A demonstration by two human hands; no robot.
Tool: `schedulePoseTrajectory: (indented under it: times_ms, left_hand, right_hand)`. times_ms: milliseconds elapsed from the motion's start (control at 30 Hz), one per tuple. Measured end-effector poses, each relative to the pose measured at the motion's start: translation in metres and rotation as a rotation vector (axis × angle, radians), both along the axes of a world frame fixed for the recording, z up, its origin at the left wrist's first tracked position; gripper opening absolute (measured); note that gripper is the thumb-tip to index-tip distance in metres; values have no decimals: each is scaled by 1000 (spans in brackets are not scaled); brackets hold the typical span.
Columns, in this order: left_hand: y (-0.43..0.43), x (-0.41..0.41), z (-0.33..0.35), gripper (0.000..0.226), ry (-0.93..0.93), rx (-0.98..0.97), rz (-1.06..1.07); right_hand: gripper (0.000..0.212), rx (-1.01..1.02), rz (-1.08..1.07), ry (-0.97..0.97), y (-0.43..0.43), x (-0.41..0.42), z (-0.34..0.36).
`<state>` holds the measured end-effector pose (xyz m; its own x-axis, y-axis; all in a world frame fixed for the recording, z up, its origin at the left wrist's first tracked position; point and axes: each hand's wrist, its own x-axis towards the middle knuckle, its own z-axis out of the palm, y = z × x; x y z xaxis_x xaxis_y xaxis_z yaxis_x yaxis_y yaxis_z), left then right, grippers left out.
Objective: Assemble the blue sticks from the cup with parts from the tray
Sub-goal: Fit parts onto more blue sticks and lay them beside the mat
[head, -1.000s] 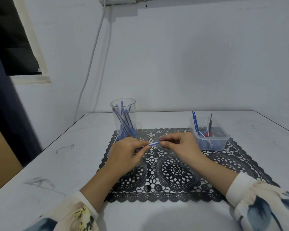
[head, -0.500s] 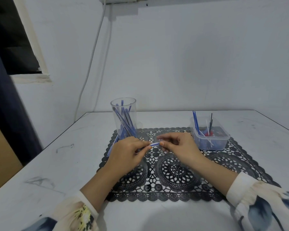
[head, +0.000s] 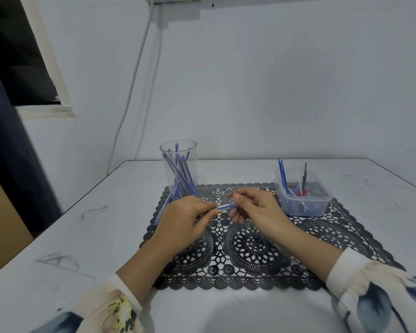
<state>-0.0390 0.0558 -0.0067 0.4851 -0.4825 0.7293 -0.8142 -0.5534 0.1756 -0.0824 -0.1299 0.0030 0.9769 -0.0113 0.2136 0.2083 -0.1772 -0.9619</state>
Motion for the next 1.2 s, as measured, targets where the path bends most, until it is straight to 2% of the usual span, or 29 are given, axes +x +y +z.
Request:
schedulePoseTrajectory:
  times_ms: [133,233,400,500,633,800,967,1100,1200]
  left_hand:
    - [2,0,2,26,-6,-2,34]
    - [2,-1,2,30,-3,-12,-2]
    - [2,-1,2,29,-26,-7,-64]
    - [2,-1,2,28,-25,-4,-61]
    - [1,-2,3,30,-19,-10,-42]
    - [2,-1,2,29,-7,5,-45]
    - [1,-1,2,30,-66,24,-70]
    - [1,0,2,28,-126,61,-64]
    - [2,0,2,30,-70,37,-54]
  right_hand:
    - [10,-125,0,-37,-2,2,-4]
    - [9,-226,-34,-102,-3,3,-6]
    - [23,-338,-34,-159,-2,3,-7]
    - [25,-334,-18,-145,-3,3,-7]
    - [9,-369,7,-198,-5,4,-9]
    - [10,-465,-72,-295,-7,6,-9]
    - [27,-519,-58,-292,-6,4,-9]
    - [36,-474,-50,-233,-5,5,-9]
    - [22,-445,4,-247,-6,4,-10]
